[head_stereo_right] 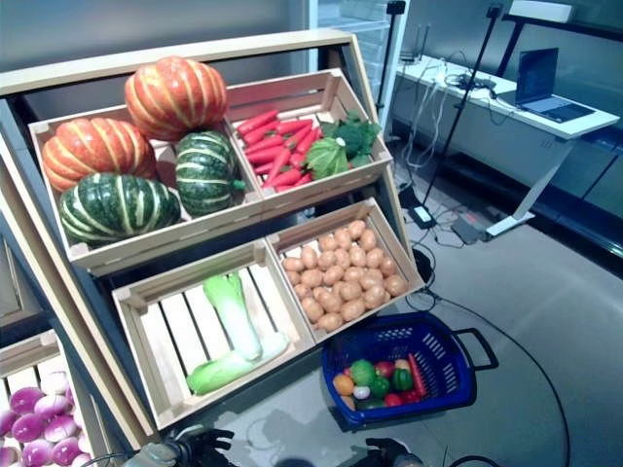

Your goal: Put vegetables into the basket

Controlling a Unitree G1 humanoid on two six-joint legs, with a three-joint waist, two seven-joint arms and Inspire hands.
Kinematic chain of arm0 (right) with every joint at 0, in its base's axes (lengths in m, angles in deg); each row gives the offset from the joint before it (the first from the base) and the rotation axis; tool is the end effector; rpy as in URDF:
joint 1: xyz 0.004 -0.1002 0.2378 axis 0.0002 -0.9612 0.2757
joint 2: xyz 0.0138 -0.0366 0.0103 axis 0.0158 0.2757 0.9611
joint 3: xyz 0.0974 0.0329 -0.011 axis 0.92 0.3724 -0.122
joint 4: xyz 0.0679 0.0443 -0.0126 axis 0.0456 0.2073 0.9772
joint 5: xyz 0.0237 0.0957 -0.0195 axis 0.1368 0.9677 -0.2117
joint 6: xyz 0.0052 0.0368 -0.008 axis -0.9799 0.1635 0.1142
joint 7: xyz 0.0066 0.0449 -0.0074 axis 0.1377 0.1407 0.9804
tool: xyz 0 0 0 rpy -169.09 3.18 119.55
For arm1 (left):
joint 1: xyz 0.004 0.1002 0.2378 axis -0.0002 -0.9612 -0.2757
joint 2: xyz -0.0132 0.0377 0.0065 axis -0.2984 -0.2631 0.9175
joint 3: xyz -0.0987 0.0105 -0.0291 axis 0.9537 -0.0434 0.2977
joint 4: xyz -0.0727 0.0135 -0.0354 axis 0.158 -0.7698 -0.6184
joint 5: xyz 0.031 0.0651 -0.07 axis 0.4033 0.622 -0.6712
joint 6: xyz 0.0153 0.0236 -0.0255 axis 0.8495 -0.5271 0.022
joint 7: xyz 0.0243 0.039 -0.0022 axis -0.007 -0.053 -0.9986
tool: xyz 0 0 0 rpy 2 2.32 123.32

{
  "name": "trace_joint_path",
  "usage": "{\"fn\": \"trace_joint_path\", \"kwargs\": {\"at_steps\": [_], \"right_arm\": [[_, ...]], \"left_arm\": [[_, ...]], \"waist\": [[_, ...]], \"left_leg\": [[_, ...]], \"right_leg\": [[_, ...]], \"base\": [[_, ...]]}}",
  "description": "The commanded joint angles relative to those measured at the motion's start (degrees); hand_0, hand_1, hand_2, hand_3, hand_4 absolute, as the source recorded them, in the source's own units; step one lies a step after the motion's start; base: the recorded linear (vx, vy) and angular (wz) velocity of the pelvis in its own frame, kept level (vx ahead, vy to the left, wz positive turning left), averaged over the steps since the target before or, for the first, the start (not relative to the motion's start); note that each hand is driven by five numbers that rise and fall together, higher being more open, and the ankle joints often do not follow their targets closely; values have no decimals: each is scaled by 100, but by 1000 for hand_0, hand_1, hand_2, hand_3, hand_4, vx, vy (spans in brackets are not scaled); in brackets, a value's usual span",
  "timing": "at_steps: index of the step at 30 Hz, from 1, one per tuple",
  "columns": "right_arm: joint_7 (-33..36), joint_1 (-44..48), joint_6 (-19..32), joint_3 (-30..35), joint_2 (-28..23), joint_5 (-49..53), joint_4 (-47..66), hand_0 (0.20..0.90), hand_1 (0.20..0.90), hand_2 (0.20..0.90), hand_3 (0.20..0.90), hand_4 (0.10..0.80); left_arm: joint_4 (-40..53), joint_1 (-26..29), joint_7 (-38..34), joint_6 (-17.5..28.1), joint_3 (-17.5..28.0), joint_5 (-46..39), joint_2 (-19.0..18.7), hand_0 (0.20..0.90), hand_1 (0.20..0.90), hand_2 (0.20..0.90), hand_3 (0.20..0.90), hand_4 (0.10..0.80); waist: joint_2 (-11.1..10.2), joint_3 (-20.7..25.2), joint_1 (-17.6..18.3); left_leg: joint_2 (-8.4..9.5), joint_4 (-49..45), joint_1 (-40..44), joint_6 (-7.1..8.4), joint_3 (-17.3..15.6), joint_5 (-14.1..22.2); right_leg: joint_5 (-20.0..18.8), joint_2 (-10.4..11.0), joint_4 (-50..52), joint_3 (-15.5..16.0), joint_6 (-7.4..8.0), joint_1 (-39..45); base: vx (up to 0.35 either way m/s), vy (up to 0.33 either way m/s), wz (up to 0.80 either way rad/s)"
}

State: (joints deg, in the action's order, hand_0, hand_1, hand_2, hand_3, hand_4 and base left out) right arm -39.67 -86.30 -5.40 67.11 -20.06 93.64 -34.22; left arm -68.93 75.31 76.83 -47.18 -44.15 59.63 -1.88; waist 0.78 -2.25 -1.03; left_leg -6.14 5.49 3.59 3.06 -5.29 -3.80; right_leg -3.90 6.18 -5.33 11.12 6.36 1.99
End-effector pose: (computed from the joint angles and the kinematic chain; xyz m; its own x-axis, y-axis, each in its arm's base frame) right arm 0.0964 -0.2025 -0.1130 0.3057 -0.0758 -0.9491 -0.1863 0.9728 -0.1377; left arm 0.1099 0.2105 -0.1047 0.3205 -0.0613 -0.9453 0.4322 0.8974 0.0883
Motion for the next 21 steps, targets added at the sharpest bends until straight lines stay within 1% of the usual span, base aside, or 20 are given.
{"fn": "trace_joint_path", "kwargs": {"at_steps": [1, 7, 11, 21], "right_arm": [[-35, 529, 204, -129, 79, 39, -166, 900, 900, 900, 900, 800], [-44, 517, 224, -136, 78, 39, -173, 900, 900, 900, 900, 800], [-39, 523, 235, -140, 74, 28, -175, 900, 900, 900, 900, 800], [-57, 549, 237, -138, 71, 44, -208, 900, 900, 900, 900, 800]], "left_arm": [[-358, 676, 7, 257, 63, -25, 31, 900, 900, 900, 900, 800], [-383, 680, 27, 269, 61, -52, 27, 900, 900, 900, 900, 800], [-307, 715, 72, 182, 73, -111, 14, 900, 900, 900, 900, 800], [-403, 712, 17, 312, 60, -117, 37, 900, 900, 900, 900, 800]], "waist": [[-224, -197, -46], [-236, -198, -41], [-227, -203, -31], [-231, -192, -39]], "left_leg": [[-34, -49, 166, 97, 198, 322], [-32, -49, 174, 95, 204, 326], [-33, -49, 168, 96, 199, 325], [-27, -49, 183, 84, 192, 330]], "right_leg": [[155, 244, 33, -10, 200, 446], [152, 240, 33, -10, 198, 449], [150, 241, 33, -19, 205, 440], [154, 239, 33, -23, 199, 452]], "base": [[0, 0, 0], [0, 0, 0], [0, 0, 0], [0, 0, 0]]}}
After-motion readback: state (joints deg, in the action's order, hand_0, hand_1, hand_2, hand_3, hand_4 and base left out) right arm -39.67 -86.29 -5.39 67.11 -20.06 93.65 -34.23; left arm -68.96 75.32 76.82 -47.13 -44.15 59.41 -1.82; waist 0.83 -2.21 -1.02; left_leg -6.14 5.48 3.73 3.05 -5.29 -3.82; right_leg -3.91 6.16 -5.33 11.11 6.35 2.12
